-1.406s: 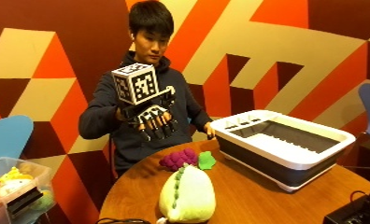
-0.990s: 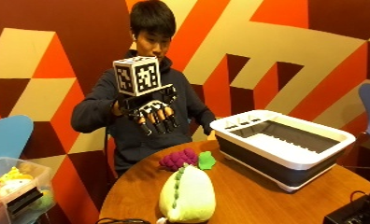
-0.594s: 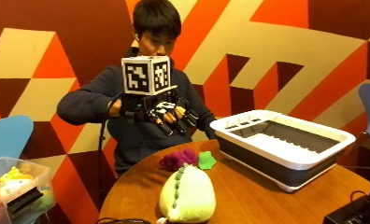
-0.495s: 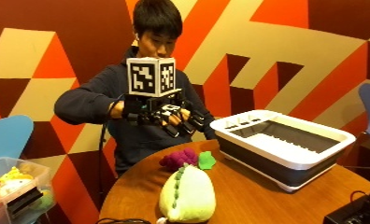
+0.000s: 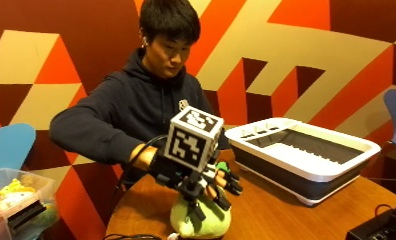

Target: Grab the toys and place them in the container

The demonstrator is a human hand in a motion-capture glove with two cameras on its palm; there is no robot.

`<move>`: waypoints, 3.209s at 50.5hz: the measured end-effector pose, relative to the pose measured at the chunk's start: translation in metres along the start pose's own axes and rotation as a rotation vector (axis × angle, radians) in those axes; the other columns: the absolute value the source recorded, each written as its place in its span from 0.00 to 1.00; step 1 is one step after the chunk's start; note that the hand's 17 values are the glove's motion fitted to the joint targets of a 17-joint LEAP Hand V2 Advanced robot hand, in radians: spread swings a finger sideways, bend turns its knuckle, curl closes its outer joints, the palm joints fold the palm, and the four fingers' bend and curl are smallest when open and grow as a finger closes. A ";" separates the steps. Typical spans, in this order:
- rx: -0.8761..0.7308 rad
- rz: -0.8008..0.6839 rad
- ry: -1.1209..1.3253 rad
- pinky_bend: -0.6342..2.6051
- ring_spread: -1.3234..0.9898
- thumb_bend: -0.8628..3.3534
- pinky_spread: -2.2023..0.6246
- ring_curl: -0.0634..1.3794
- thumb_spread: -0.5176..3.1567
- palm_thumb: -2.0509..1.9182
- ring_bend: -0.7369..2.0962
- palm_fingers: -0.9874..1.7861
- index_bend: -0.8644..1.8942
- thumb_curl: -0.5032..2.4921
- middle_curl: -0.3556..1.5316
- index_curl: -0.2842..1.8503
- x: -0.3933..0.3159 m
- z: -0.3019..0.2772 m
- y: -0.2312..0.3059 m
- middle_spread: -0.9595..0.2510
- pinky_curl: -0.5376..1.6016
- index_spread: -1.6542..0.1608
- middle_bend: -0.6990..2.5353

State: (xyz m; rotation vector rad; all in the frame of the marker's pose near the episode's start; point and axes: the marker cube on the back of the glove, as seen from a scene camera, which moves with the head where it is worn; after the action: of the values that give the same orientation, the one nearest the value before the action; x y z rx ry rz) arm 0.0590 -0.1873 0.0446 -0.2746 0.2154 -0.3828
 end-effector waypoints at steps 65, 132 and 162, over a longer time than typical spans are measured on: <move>0.539 -0.331 -0.688 0.58 0.37 0.26 0.64 0.54 0.17 0.70 0.70 0.46 0.50 0.46 0.59 0.54 -0.269 -0.133 -0.056 0.48 0.54 0.66 0.48; 0.327 0.177 -0.290 0.61 0.43 0.24 0.65 0.49 0.43 0.68 0.71 0.70 0.39 0.37 0.57 0.25 -0.150 0.037 0.070 0.65 0.51 0.82 0.46; 0.671 0.041 -0.597 0.61 0.42 0.24 0.63 0.54 0.32 0.68 0.75 0.68 0.52 0.48 0.70 0.41 -0.232 -0.135 -0.036 0.58 0.57 0.78 0.53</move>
State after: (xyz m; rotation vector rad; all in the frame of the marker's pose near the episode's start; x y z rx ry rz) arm -0.1987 -0.1581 -0.0359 0.2825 -0.4920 -0.2983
